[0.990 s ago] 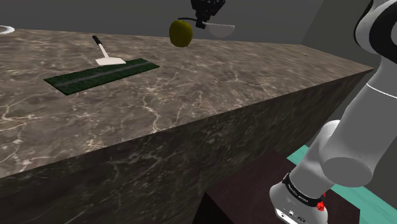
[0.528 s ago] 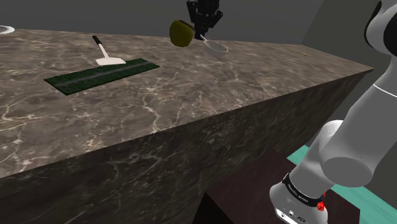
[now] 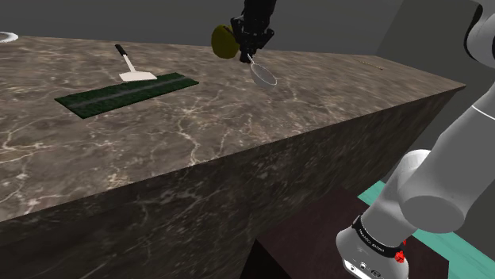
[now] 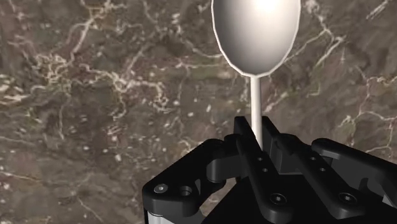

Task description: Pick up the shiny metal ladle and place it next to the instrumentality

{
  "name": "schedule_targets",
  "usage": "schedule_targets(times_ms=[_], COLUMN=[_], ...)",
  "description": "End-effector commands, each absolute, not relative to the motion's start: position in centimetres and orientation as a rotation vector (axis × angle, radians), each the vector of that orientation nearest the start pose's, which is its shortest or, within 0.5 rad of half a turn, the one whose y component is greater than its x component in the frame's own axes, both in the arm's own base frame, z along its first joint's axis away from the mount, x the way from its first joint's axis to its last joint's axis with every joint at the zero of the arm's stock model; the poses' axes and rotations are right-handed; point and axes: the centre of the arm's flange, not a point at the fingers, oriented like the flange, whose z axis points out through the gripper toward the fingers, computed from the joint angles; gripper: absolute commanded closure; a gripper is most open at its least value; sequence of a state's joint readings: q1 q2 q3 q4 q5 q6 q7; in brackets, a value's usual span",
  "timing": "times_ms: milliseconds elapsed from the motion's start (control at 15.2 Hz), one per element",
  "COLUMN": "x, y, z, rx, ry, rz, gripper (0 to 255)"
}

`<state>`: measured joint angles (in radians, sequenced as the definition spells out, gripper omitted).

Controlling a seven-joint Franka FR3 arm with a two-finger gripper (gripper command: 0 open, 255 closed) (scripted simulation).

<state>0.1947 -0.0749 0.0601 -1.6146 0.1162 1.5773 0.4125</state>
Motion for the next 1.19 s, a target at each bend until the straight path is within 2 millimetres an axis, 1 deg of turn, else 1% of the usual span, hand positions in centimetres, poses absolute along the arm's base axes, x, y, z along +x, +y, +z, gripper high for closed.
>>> schedule_targets(times_ms=[0,528,594,858,924,1122], x=[51.3,51.3,51.4,51.5,51.3,51.3], y=[14.9,14.9,15.0,14.9,14.9,14.4], z=[62.8,62.8,62.7,62.8,62.8,66.7], rx=[-3.021,-3.021,-3.021,-3.021,-3.021,-3.021], ry=[0.243,0.243,0.243,0.243,0.243,0.243], rz=[0.026,0.026,0.026,0.026,0.026,0.026], gripper=[255,255,0,0,0,0])
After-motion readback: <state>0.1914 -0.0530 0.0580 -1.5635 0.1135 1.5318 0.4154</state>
